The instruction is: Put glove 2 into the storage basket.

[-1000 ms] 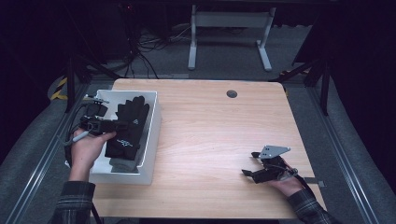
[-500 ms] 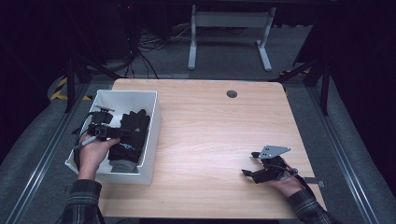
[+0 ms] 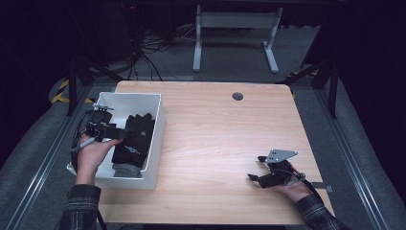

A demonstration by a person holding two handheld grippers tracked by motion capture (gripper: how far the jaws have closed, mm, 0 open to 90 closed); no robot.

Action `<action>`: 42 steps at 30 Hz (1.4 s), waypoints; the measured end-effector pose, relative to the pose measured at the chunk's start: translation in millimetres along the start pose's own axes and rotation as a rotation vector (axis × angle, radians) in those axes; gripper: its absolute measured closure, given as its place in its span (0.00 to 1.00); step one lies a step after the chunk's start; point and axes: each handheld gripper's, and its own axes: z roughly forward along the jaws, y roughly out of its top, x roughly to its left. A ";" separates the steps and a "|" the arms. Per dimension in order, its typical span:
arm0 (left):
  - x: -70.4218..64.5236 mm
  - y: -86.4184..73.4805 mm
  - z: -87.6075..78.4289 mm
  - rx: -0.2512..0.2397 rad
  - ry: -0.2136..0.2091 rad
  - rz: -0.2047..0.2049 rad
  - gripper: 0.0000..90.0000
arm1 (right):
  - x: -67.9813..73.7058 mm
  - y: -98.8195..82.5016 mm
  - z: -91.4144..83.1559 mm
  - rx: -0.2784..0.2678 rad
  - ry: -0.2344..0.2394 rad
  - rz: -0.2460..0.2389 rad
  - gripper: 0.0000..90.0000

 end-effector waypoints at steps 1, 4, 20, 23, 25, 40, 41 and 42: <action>-2.5 1.7 -2.5 -0.007 -0.006 0.004 0.23 | 0.0 0.0 0.0 0.000 0.000 0.000 0.20; -11.8 6.8 -8.9 -0.031 -0.023 0.021 0.23 | 0.0 0.0 0.0 0.000 0.000 0.000 0.20; -74.1 37.4 -18.0 -0.084 -0.128 0.156 0.20 | -0.2 0.0 0.2 0.001 -0.003 0.002 0.19; -82.4 39.6 -17.9 -0.093 -0.143 0.171 0.20 | -0.2 0.0 0.2 0.001 -0.003 0.002 0.19; -87.1 40.8 -18.3 -0.096 -0.149 0.183 0.20 | -0.2 0.1 0.2 0.001 -0.003 0.002 0.19; -129.2 46.1 -1.2 -0.081 -0.220 0.270 0.19 | -0.2 0.1 0.4 0.002 -0.002 0.000 0.18; -131.4 46.2 0.2 -0.081 -0.223 0.274 0.19 | -0.2 0.1 0.4 0.002 -0.002 0.000 0.18; -134.2 46.5 2.0 -0.082 -0.228 0.278 0.19 | -0.2 0.1 0.4 0.001 -0.002 0.000 0.18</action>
